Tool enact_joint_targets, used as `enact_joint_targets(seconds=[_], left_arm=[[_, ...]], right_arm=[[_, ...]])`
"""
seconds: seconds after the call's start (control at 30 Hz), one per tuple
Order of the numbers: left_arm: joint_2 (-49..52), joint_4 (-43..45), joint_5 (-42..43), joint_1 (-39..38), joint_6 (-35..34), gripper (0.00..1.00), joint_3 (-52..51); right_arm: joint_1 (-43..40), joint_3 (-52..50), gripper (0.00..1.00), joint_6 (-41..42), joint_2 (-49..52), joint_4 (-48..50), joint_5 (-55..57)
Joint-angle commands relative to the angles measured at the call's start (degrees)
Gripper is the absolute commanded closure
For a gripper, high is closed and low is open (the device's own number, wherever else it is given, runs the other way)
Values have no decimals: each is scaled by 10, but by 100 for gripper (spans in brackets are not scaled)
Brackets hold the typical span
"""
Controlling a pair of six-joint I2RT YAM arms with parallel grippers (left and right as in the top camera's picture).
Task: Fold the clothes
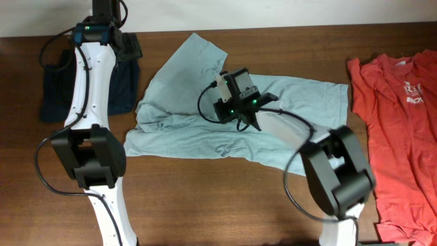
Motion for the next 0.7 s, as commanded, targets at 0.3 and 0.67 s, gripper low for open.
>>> enact_joint_targets(seconds=[0.3,0.67], left_arm=[[-18,-1,-4,0,-3,1,9],[-18,-1,-4,0,-3,1,9]], right_arm=[[29,12,96,9,0,-123,-45],[28,12,96,9,52,-105,-31]])
